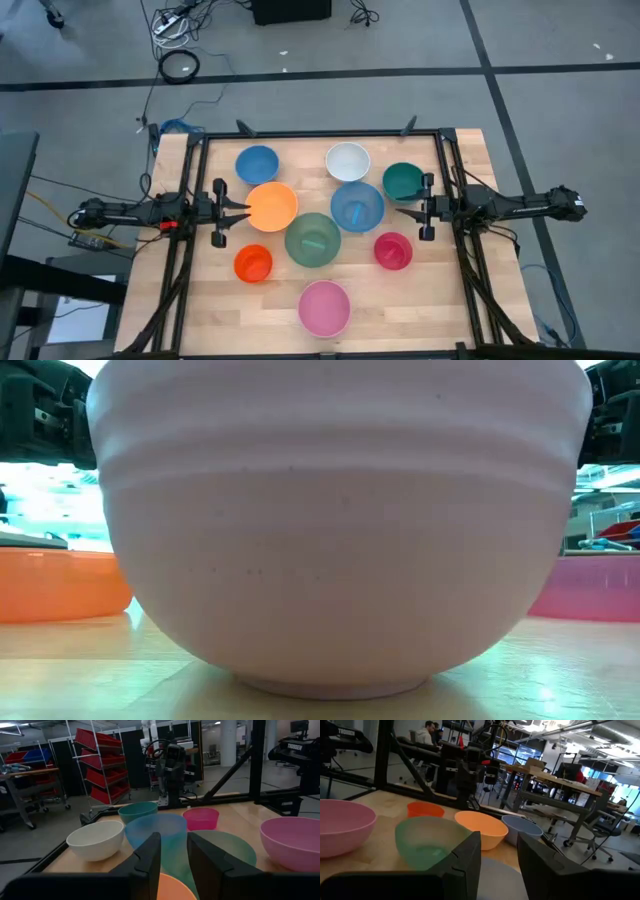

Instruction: Nest bowls inside each other

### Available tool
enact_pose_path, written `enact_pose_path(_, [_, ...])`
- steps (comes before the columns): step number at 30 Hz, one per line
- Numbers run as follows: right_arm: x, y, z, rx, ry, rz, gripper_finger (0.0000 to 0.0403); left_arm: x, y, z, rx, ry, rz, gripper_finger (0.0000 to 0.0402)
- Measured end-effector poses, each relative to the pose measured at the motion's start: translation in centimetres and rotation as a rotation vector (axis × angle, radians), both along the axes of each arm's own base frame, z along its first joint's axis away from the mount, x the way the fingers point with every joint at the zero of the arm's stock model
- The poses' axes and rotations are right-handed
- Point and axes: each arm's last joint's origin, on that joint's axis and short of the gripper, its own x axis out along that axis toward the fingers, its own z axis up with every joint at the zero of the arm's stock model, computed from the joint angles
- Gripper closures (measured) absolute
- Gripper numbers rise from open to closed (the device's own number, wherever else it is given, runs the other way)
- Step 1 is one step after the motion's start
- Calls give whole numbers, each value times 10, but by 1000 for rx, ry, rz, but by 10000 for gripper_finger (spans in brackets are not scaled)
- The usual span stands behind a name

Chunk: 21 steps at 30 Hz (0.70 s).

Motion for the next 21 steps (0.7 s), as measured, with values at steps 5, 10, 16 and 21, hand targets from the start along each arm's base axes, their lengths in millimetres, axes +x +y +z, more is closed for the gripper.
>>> enact_pose_path(5, [0,0,0,0,0,0,288,0,0,0,0,0,0,298])
enact_pose_path(10, [0,0,0,0,-1,0,288,0,0,0,0,0,0,298])
enact_pose_path(16, [0,0,0,0,0,0,288,0,0,1,-1,-9,0,298])
enact_pose_path(21, [0,0,0,0,-1,0,288,0,0,1,-1,-9,0,298])
